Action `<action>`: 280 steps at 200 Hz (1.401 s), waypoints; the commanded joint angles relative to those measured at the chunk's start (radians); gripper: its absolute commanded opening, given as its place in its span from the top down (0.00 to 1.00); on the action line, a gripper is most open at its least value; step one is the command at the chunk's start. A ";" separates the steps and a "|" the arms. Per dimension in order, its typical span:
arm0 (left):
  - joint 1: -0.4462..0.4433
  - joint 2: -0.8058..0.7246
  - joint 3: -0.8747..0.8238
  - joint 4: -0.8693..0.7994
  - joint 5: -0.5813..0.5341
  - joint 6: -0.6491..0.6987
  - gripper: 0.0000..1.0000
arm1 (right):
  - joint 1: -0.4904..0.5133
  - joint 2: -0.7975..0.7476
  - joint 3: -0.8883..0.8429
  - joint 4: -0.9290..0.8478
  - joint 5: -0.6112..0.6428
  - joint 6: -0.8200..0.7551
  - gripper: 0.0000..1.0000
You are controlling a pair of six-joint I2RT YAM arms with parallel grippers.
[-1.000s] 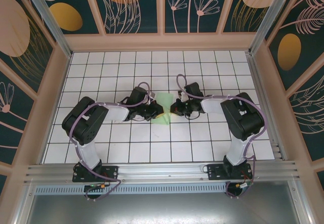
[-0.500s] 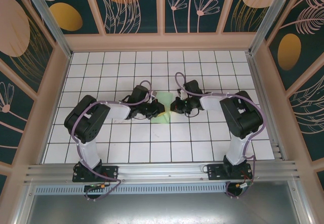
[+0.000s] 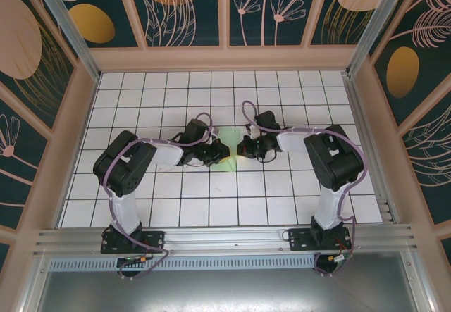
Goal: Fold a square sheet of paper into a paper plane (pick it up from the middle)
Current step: Fold the triangle a second time at the center of the table.
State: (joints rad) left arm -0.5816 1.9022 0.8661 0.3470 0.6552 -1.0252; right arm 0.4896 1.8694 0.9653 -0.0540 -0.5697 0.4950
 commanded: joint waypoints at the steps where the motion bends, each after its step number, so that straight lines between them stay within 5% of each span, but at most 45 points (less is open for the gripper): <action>1: 0.003 0.018 0.028 -0.007 0.026 0.020 0.89 | -0.006 0.018 0.034 -0.025 0.011 -0.033 1.00; 85: 0.003 -0.074 0.019 -0.024 -0.063 0.046 0.90 | -0.006 0.002 0.055 -0.061 0.022 -0.138 1.00; 280: 0.003 0.028 0.050 -0.071 -0.023 0.063 0.90 | -0.004 0.055 0.134 -0.104 0.017 -0.188 1.00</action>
State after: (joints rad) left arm -0.5816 1.9167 0.8963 0.3019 0.6205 -0.9878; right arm 0.4896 1.9041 1.0630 -0.1387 -0.5468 0.3283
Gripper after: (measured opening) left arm 0.100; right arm 0.064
